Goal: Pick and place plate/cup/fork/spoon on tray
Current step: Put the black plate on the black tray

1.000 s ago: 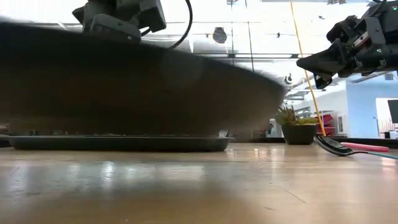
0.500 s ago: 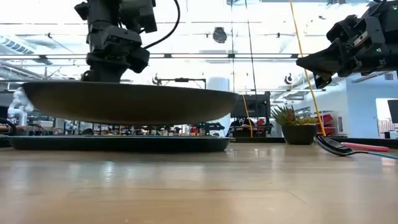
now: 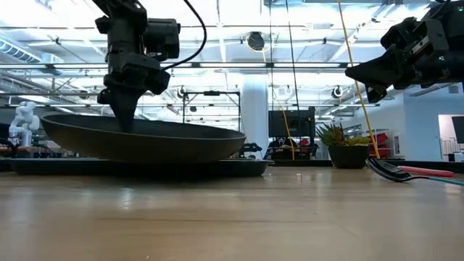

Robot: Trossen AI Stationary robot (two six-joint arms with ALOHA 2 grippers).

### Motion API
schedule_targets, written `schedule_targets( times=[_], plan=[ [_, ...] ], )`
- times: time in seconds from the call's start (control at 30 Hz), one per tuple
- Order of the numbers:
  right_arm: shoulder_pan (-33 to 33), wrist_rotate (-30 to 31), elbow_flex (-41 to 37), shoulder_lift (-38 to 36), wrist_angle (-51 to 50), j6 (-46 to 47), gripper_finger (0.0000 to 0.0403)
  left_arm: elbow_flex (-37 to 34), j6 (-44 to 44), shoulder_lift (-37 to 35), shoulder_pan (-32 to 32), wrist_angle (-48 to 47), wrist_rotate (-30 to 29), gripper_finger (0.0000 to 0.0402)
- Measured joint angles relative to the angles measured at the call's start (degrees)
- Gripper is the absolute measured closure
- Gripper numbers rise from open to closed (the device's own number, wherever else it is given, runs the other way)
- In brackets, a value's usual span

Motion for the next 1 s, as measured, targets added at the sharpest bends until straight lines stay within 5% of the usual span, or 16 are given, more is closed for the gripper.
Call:
schedule_targets(
  times=[1.0],
  plan=[
    [0.0, -0.3, 0.0, 0.0, -5.2, 8.1, 0.0403, 0.0, 11.8, 0.0, 19.8, -1.5, -3.9, 0.0396]
  ],
)
